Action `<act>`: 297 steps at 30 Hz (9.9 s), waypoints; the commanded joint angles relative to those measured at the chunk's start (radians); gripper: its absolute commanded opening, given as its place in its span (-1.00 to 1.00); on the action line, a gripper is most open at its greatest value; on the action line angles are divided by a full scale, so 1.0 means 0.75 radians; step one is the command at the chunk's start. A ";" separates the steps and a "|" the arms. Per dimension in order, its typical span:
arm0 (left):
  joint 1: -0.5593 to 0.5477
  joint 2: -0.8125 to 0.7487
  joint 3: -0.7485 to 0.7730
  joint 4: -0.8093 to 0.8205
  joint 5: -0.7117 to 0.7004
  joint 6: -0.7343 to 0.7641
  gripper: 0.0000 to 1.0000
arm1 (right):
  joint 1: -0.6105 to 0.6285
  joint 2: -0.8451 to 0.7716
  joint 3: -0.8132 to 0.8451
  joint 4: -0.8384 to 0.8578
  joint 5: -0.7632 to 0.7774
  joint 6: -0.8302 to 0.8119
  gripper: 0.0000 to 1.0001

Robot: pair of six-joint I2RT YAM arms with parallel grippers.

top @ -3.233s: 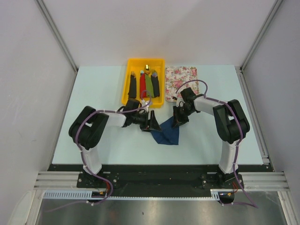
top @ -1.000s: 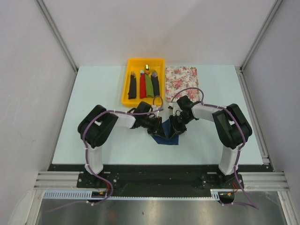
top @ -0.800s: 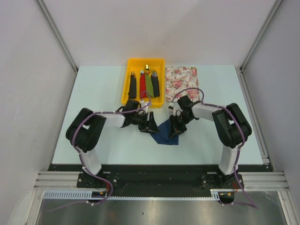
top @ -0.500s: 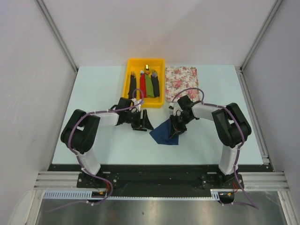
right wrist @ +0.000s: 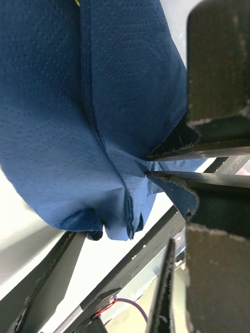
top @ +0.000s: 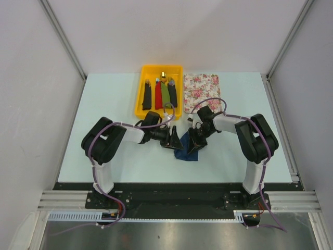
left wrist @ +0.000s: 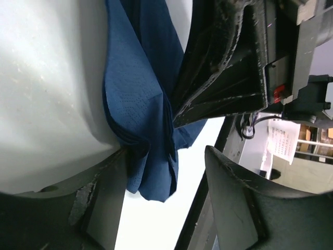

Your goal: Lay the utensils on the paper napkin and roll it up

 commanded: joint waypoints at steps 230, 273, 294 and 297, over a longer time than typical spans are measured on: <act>-0.295 0.190 0.219 0.048 -0.153 -0.039 -1.00 | -0.179 0.049 -0.202 0.387 -0.077 0.151 -0.78; -0.268 0.098 0.238 0.094 -0.110 -0.086 -1.00 | -0.263 0.053 -0.179 0.326 -0.106 0.141 -0.76; -0.330 0.245 0.274 0.201 -0.071 -0.104 -1.00 | -0.240 0.059 -0.187 0.332 -0.048 0.145 -0.78; -0.326 0.286 0.254 0.223 -0.065 -0.115 -1.00 | -0.242 0.049 -0.177 0.320 -0.058 0.137 -0.77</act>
